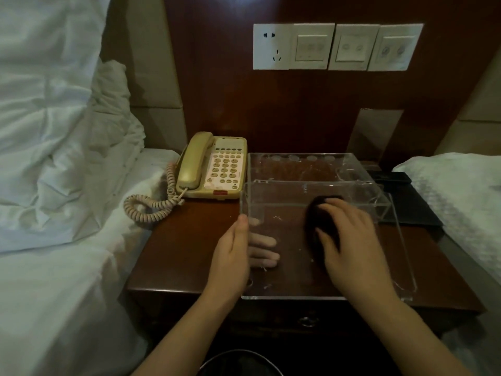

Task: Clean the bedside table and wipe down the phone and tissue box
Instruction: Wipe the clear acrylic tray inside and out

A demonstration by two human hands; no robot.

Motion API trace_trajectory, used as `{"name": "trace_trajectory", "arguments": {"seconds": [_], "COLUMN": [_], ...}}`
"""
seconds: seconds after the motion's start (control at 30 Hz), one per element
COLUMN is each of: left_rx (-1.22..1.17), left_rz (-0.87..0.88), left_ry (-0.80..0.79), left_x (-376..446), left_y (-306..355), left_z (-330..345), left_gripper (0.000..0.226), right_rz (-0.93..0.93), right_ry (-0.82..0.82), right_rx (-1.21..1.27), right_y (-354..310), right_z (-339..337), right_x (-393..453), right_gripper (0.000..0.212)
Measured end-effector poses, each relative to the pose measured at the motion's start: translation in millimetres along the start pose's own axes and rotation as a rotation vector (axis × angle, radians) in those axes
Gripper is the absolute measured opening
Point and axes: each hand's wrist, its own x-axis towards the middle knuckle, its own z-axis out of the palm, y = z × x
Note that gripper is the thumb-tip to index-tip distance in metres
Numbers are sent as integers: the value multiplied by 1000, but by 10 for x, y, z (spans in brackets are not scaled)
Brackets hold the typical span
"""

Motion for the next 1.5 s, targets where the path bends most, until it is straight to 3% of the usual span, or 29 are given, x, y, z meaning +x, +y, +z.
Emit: {"name": "trace_trajectory", "arguments": {"seconds": [0.13, 0.2, 0.33, 0.4, 0.57, 0.63, 0.77, 0.87, 1.0, 1.13, 1.33, 1.5], "left_rx": [-4, 17, 114, 146, -10, -20, 25, 41, 18, 31, 39, 25], "left_rz": [-6, -9, 32, 49, -6, 7, 50, 82, 81, 28, 62, 46], "left_ry": [-1, -14, -13, -15, -46, -61, -80, -68, -74, -86, -13, 8], "left_x": [15, 19, 14, -4, -25, -23, -35, -60, -88, -67, -66, -53], "left_y": [-12, -22, -55, -46, 16, 31, 18, 0, 39, 33, -3, -2], "left_z": [-20, -6, 4, 10, 35, 31, 50, 39, 30, 43, 43, 44], "left_gripper": [44, 39, 45, 44, 34, 33, 51, 37, 31, 43, 42, 43], "right_rz": [131, 27, -336, -388, -291, -311, -487, -520, -516, -432, -328, -367], "right_ry": [144, 99, -163, -171, 212, 288, -3, -128, -200, -256, -313, -270], "right_rx": [60, 90, 143, 123, 108, 179, -27, -216, -265, -252, -281, -361], "right_y": [62, -75, -393, -396, -164, -205, -538, -711, -644, -388, 85, 90], "right_z": [15, 106, 215, 212, 65, -35, -78, -72, -257, -453, -769, -629], "right_x": [13, 40, 72, 86, 147, 224, 539, 770, 887, 851, 833, 791], "right_gripper": [45, 45, 50, 49, 47, 50, 60, 60, 50, 46, 38, 54]}}
